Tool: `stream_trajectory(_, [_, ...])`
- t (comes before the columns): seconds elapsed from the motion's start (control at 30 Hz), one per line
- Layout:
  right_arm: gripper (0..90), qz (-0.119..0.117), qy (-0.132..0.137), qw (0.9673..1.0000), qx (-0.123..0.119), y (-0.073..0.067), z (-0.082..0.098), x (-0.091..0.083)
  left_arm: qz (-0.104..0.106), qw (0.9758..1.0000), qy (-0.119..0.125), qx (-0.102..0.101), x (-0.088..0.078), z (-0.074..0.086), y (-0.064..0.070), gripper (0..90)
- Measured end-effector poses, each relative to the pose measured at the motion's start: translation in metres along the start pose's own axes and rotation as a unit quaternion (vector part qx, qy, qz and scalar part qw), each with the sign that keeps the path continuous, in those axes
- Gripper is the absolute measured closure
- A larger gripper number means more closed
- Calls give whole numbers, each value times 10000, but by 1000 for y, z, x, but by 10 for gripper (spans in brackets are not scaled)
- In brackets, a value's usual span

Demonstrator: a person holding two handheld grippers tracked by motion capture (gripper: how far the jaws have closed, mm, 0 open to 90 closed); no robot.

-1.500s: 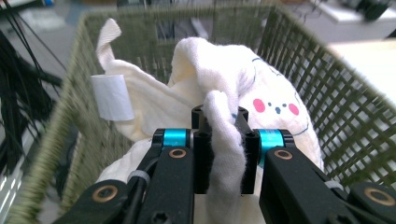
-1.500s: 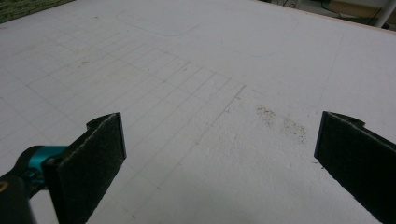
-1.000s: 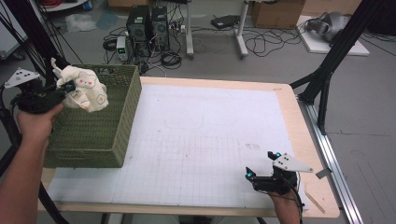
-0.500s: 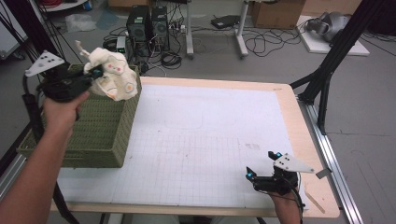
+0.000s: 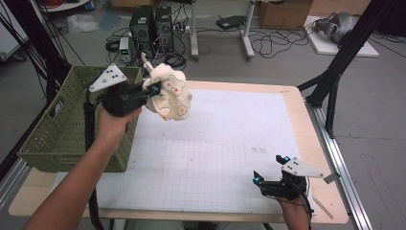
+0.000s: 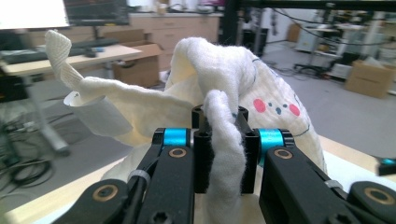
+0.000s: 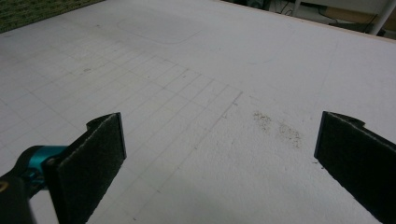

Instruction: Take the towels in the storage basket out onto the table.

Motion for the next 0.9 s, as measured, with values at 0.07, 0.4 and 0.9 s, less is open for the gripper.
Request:
stream_trajectory(0.07, [12, -2, -5, 10000, -7, 0, 0, 0, 136, 9999, 73, -37, 8, 2, 11, 813])
stream_trajectory(0.4, [12, 9, 0, 10000, 19, 1, 0, 0, 820, 9966, 16, 36, 50, 21, 66, 815])
stream_trajectory(0.9, [12, 76, 51, 9999, 80, 7, 0, -4, 1643, 9863, -16, -173, 97, 69, 142, 815])
Point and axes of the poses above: each handheld gripper's, and its own axes: x roughly forward along the jaws, z roughly out of its underside, y roughly to its right, the point moved 4 cm from there along x, roughly forward along the jaws, and after that the axes turned 12 degrees about x, right-handed, at the moved point
